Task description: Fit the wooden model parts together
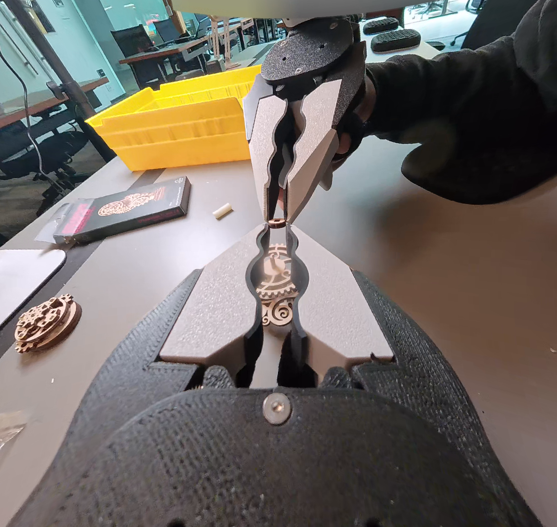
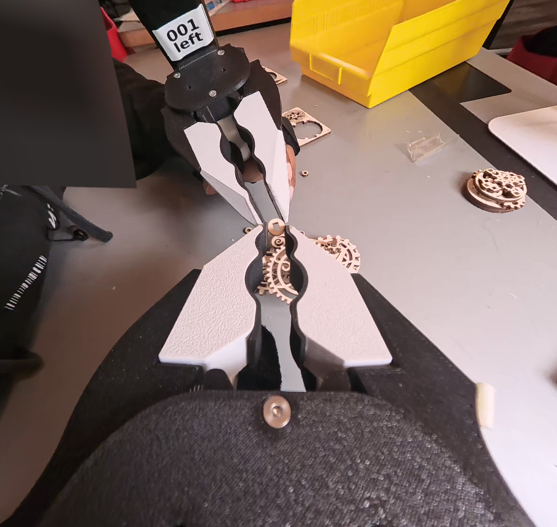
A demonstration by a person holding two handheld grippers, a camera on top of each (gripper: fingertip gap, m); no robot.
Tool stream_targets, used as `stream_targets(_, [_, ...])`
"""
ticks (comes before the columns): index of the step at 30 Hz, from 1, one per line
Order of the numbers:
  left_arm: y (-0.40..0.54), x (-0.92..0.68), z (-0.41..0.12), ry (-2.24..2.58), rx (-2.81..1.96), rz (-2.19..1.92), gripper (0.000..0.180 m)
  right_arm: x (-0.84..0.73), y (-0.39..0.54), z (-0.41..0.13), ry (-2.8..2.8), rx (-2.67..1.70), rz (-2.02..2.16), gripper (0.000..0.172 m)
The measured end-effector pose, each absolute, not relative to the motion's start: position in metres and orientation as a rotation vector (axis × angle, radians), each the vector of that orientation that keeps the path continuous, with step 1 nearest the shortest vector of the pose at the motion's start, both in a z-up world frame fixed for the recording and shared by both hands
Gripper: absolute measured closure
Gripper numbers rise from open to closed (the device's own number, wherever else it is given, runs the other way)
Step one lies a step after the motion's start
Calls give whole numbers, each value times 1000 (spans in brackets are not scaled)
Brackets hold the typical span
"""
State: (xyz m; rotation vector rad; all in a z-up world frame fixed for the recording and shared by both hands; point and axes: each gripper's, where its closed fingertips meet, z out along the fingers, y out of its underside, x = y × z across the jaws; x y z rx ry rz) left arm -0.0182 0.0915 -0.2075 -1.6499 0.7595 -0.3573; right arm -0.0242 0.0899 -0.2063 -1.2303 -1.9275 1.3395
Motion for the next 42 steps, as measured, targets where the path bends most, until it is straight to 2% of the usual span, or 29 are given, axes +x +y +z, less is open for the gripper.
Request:
stream_targets(13, [82,-13,-203,718,-1616,-629,174,-17,84,-205,-1969,-1146,1355,160])
stream_targets(27, [43,5,-189,792,-1479,-1153,174,4,45,-181,-2026,-889,1615,159])
stream_targets(42, [46,-1,-181,746,-1445,-1150,180,-3,42,-184,-2018,-899,1562,165])
